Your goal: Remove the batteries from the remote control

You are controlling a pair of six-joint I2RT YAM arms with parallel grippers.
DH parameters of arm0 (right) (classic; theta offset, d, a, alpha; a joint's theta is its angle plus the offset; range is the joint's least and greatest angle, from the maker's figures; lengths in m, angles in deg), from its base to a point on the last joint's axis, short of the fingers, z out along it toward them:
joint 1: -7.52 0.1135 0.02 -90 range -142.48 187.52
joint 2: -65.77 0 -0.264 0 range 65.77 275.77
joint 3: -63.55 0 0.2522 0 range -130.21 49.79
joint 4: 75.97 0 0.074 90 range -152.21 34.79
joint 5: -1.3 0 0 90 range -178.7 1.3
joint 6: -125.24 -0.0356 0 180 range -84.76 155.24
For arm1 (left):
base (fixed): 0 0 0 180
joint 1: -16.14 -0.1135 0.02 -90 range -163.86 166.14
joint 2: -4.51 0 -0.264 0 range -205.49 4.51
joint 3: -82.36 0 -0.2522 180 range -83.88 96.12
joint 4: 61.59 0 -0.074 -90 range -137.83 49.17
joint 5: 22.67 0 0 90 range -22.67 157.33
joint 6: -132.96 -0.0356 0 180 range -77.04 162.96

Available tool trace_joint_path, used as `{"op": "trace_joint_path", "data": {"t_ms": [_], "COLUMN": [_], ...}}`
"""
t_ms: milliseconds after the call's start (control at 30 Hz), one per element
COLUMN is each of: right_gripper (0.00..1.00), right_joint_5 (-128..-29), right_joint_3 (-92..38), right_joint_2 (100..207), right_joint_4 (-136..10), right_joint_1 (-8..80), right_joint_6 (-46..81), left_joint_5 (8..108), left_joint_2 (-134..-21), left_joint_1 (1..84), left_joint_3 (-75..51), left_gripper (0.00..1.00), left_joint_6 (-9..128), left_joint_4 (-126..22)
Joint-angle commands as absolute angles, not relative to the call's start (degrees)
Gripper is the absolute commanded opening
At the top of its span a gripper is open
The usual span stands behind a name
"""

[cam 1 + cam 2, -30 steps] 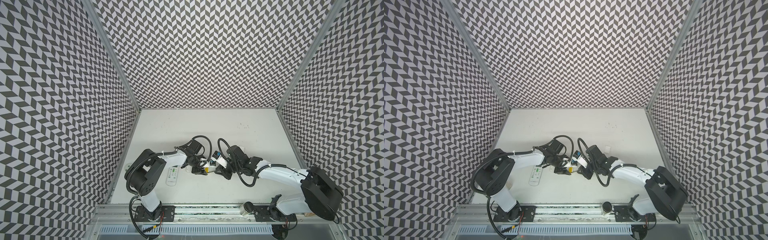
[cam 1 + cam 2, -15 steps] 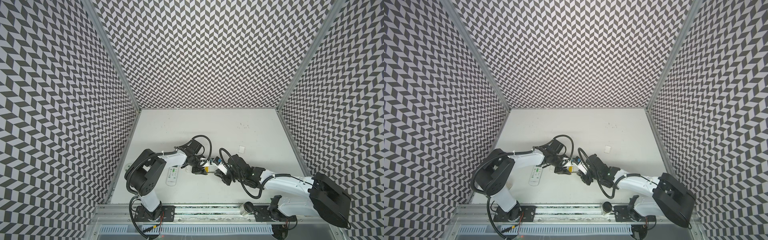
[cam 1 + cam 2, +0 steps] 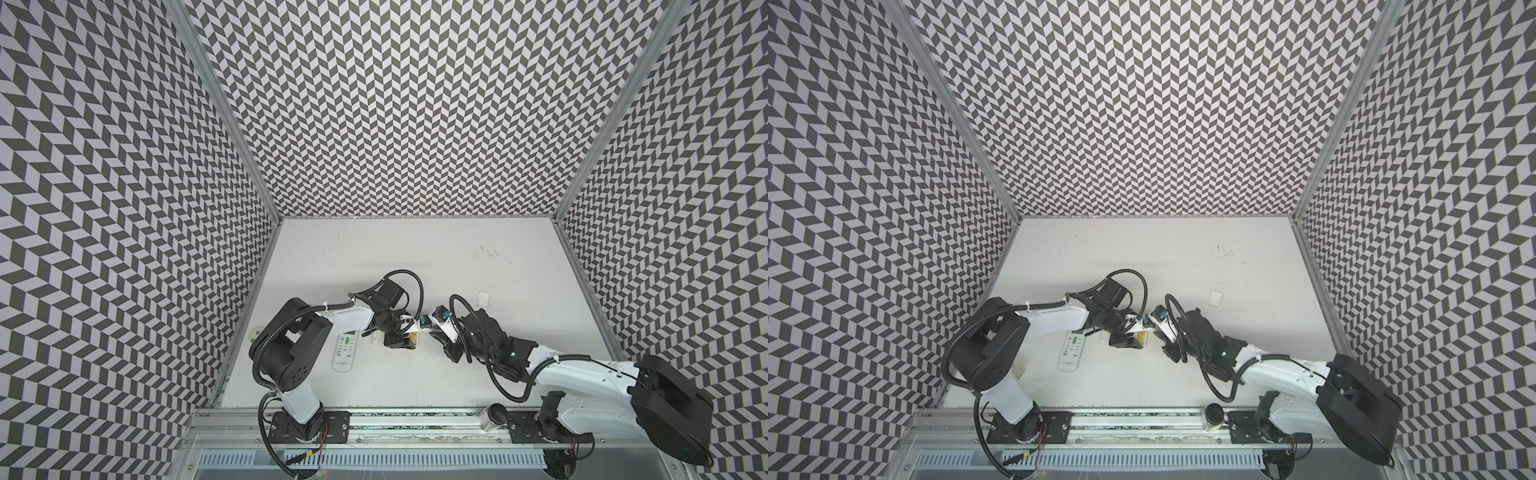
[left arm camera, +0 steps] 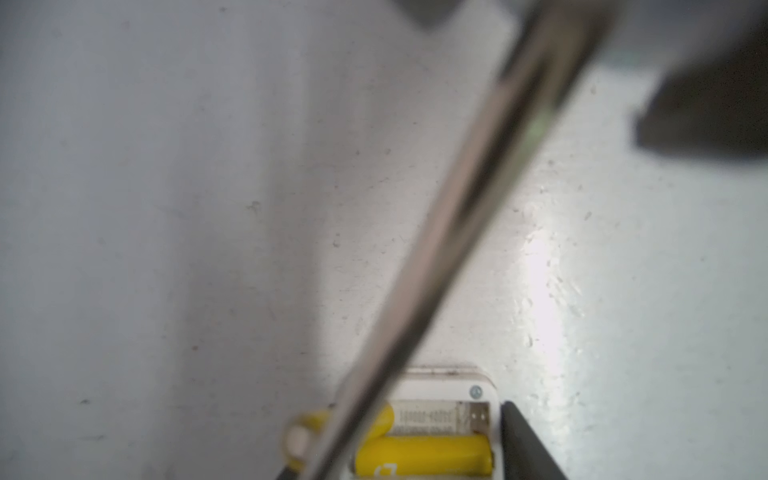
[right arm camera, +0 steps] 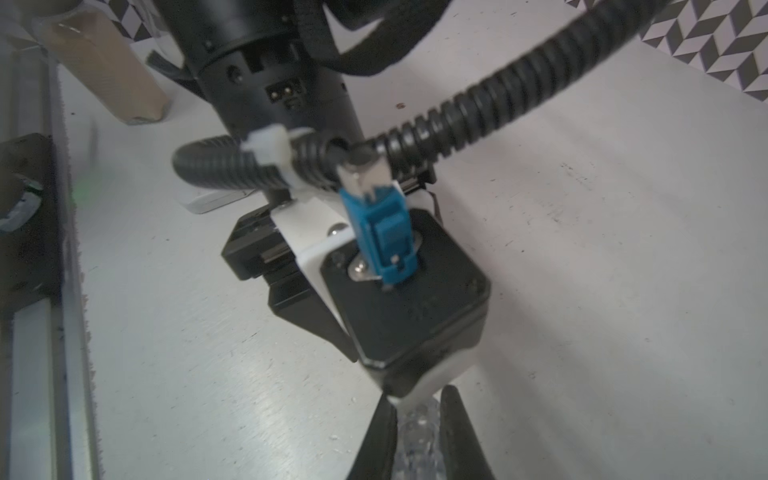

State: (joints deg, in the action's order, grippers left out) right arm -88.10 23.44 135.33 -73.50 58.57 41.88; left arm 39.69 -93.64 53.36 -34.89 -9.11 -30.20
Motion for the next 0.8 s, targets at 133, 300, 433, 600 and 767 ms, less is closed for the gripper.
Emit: {"op": "trace_joint_path", "data": {"t_ms": [133,300,433,600,767], "right_gripper": [0.0,0.0,0.0,0.0,0.0], "right_joint_5": [-96.85,-98.01,-99.7,-100.43,-100.48], "right_joint_3": [23.24,23.64,24.01,24.6,24.78], "right_joint_2": [133.21,131.49,129.76,127.69,126.42], "right_joint_4": [-80.37,-79.47,-78.7,-77.64,-77.17], "right_joint_1": [57.83,57.88,57.82,57.45,56.99], "right_joint_6": [42.67,42.25,41.59,41.45,41.31], "left_joint_5": [41.2,41.13,40.69,41.65,41.81], "left_joint_2": [-95.3,-95.31,-95.14,-95.03,-95.03], "left_joint_1": [54.11,54.07,54.01,53.54,53.05], "left_joint_3": [-36.76,-36.35,-35.39,-34.58,-32.77], "left_gripper": [0.48,0.53,0.58,0.68,0.72], "left_joint_6": [-11.27,-10.84,-9.88,-9.25,-9.16], "left_joint_4": [-26.47,-26.46,-26.3,-27.24,-26.97]}}
